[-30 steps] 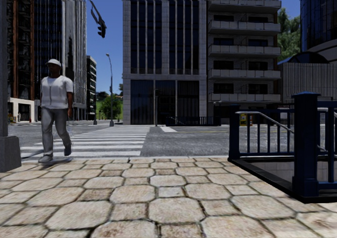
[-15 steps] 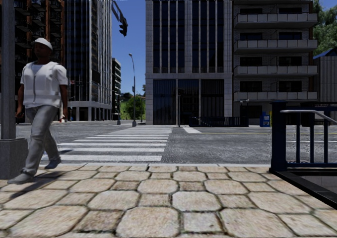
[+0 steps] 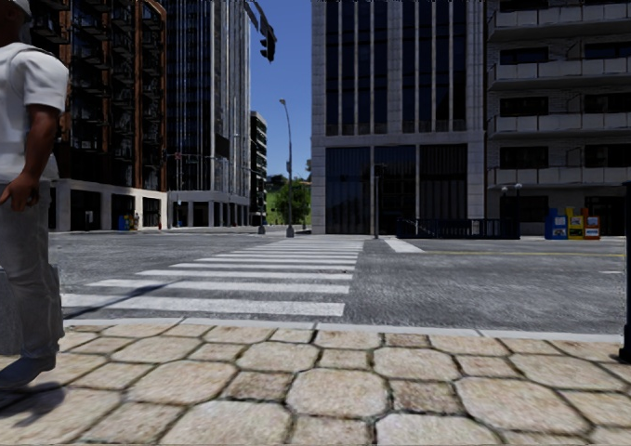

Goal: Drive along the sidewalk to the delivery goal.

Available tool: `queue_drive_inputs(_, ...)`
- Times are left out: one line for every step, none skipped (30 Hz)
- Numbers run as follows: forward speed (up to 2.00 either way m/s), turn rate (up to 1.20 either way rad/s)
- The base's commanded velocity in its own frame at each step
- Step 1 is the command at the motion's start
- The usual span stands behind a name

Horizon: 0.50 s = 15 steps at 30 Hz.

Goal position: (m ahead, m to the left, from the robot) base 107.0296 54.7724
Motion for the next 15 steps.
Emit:
queue_drive_inputs(1.11, 0.39)
queue_drive_inputs(1.11, 0.39)
queue_drive_inputs(1.11, 0.39)
queue_drive_inputs(1.11, 0.39)
queue_drive_inputs(1.12, 0.39)
queue_drive_inputs(1.12, 0.39)
queue_drive_inputs(1.12, 0.39)
queue_drive_inputs(1.12, 0.39)
queue_drive_inputs(1.12, 0.39)
queue_drive_inputs(1.13, 0.39)
queue_drive_inputs(1.13, 0.39)
queue_drive_inputs(1.13, 0.39)
queue_drive_inputs(1.15, 0.39)
queue_drive_inputs(1.16, 0.39)
queue_drive_inputs(1.25, 0.39)
